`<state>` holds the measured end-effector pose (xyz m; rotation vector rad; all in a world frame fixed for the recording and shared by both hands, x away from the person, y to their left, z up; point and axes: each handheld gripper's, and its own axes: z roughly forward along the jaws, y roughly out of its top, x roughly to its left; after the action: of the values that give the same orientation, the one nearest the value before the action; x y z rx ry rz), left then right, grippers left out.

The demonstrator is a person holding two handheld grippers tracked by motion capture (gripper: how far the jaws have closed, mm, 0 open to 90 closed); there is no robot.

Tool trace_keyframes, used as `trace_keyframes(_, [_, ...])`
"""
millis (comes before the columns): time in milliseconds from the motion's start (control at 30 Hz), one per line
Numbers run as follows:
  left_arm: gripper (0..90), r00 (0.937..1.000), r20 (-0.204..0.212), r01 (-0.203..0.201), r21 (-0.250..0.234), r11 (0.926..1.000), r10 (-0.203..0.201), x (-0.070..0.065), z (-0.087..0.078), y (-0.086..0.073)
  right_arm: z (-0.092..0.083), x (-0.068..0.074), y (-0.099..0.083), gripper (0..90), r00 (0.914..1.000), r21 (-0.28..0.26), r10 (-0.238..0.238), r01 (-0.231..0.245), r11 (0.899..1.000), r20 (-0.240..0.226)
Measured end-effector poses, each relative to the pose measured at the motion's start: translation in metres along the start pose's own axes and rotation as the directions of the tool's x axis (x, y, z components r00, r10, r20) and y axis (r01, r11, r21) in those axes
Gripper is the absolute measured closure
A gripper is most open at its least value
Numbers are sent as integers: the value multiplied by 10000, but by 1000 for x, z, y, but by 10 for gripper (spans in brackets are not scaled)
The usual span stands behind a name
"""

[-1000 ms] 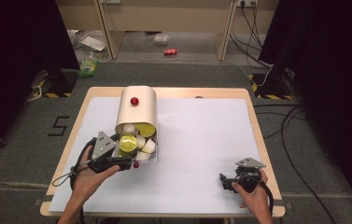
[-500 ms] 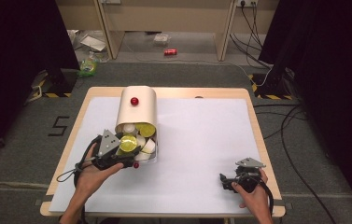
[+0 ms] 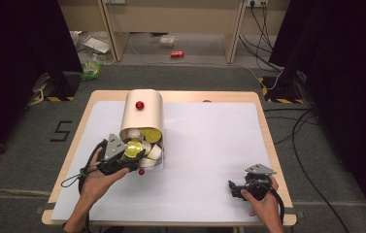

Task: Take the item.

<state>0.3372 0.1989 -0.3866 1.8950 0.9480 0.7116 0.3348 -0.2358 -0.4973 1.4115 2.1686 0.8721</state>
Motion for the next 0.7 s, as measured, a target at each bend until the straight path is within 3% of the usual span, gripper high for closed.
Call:
trace_keyframes(300, [380,10000,-47,-16,-108,9999,16,-1,-3,-1,0,0,0,3,10000,3,0,0,10000,3])
trace_keyframes(700, [381,9996,256,111,-587,9982,-96,-5,-17,6,0,0,0,3,10000,6,-1,1,10000,7])
